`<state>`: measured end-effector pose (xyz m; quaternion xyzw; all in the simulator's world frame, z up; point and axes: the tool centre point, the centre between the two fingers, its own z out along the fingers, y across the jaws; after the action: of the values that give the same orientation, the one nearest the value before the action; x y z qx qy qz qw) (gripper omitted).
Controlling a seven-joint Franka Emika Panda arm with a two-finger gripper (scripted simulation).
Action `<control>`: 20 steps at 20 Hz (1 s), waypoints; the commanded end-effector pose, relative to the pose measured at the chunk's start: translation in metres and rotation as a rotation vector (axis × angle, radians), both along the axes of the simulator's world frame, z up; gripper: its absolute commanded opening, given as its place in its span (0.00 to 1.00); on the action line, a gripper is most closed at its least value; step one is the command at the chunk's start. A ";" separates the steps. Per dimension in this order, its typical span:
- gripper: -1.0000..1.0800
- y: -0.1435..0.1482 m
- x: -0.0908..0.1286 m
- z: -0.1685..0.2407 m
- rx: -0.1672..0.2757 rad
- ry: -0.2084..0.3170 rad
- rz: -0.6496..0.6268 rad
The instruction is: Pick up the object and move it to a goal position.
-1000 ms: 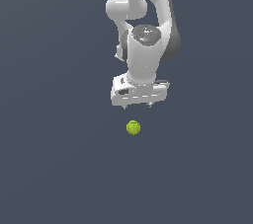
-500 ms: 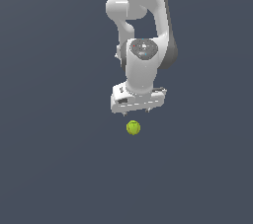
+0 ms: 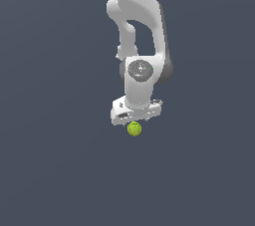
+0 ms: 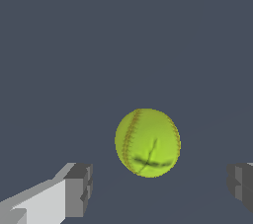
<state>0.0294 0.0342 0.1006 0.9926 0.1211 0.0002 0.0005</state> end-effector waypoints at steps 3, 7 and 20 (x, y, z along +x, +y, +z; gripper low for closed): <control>0.96 -0.001 0.002 -0.009 0.001 0.000 0.012; 0.96 -0.001 0.001 -0.010 0.001 0.001 0.010; 0.96 -0.001 0.001 -0.059 0.001 0.001 0.012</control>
<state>0.0298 0.0330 0.0445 0.9919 0.1272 -0.0010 -0.0001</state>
